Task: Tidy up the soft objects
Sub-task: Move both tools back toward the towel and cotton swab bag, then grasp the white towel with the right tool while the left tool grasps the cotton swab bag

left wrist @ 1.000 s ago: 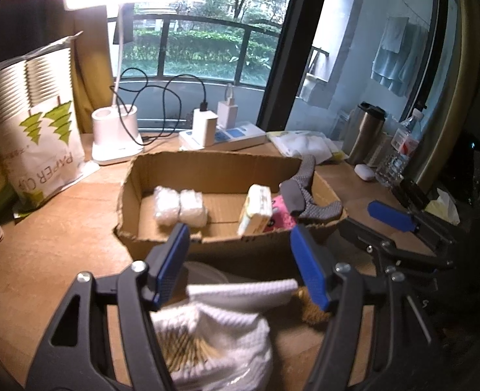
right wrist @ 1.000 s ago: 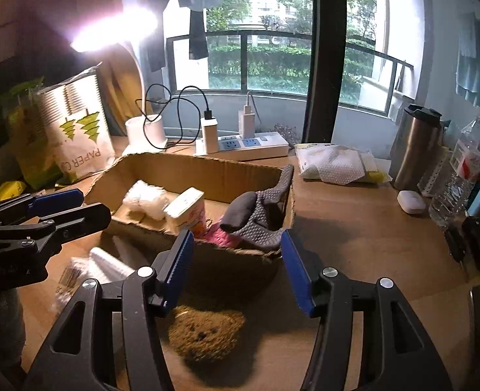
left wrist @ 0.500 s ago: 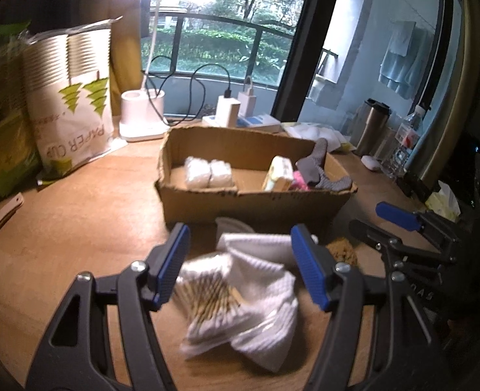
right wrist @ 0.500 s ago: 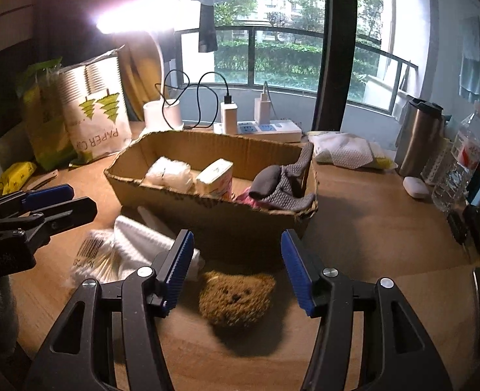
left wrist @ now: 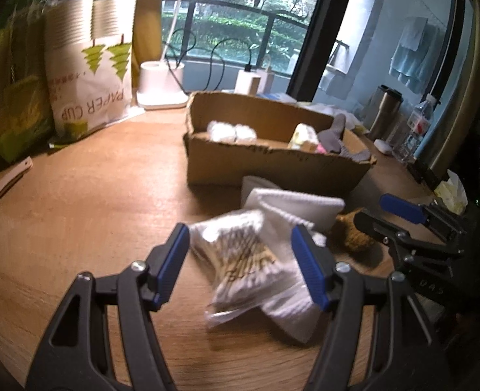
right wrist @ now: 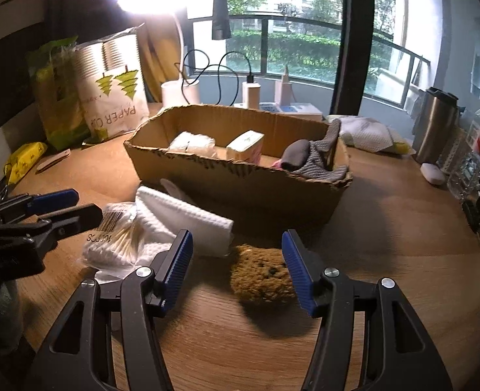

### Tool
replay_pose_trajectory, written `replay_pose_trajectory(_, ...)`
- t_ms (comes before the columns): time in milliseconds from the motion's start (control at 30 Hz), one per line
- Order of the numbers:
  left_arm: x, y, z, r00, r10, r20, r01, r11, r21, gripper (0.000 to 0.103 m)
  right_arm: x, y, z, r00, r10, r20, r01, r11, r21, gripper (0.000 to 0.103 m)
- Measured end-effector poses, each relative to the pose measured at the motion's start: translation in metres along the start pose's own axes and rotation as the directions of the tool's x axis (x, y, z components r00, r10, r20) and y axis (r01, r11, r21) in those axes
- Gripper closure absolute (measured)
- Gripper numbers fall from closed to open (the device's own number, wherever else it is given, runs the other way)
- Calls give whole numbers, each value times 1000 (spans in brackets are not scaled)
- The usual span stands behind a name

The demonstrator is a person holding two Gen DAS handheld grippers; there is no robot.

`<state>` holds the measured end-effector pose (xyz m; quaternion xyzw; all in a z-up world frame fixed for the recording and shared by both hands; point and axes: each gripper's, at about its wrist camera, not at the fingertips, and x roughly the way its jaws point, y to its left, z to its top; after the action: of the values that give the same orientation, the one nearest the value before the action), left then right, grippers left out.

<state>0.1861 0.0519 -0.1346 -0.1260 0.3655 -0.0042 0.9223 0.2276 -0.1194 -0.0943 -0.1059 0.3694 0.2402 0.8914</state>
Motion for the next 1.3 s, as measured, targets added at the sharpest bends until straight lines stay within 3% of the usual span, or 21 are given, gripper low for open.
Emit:
replay_pose_trajectory(333,25,11,-1,998,-8,-57,6,999,-33,33,22,14,10,998,62,-19,-63,998,-24,41)
replay_pose_trajectory(567,31,23,-1,997,14,-74,-18,998,-58,32,42,28,18,992,120,-41,-122,992,-43,34)
replay_pose_trajectory(833,31,27,1,997,21,-79,-26,998,-64,32,64,32,21,989,115,-97,-120,992,-47,32)
replay_pose_trajectory(1000,33,20,2,996,9,-86,-14,998,-56,32,71,30,13,983,118,-138,-127,990,-61,64)
replay_pose_trajectory(1100,35,13,2,996,8,-93,-11,999,-39,32,66,25,11,984,138,-116,-144,989,-45,78)
replay_pose_trajectory(1200,39,6,3,995,10,-102,-12,1000,-24,32,52,18,14,988,145,-58,-147,989,-26,91)
replay_pose_trajectory(1300,42,0,4,994,14,-104,-15,1000,-14,32,41,10,17,990,142,-22,-142,990,-14,95)
